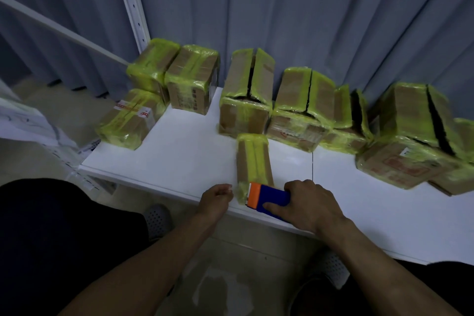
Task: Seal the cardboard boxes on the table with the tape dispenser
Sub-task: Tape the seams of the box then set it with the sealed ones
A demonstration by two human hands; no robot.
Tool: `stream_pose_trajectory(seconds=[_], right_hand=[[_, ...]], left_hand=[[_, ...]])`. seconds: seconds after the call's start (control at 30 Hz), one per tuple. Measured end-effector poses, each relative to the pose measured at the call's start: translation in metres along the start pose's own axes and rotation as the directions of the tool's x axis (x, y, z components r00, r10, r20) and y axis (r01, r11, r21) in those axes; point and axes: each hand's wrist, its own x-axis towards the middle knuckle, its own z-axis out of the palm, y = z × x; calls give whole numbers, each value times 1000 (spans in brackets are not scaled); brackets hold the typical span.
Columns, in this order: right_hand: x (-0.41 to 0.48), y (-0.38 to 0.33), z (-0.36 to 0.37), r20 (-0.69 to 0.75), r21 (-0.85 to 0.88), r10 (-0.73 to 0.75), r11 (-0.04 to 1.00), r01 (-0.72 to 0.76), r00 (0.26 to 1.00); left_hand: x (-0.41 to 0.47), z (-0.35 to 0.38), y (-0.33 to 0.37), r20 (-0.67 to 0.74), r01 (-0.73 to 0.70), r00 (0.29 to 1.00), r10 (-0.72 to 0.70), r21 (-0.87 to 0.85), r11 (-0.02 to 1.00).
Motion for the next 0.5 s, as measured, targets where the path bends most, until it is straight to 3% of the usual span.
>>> stream_pose_trajectory(seconds=[0.2, 0.27, 0.37, 0.5], right_hand=[[2, 0, 1, 5, 16, 14, 1000, -14, 1000], [2, 2, 2, 6, 30, 21, 999, -22, 1000], [3, 3, 4, 14, 59, 26, 998, -27, 1000], [3, 4, 3, 23, 65, 46, 997, -48, 999]], left_hand=[[8, 11, 7, 97, 63, 993, -66, 35, 997], [12, 8, 7, 65, 82, 994, -85, 47, 996], [7, 5, 10, -41, -49, 998, 52, 69, 996], [-11, 15, 7, 92, -186, 980, 176, 108, 977]])
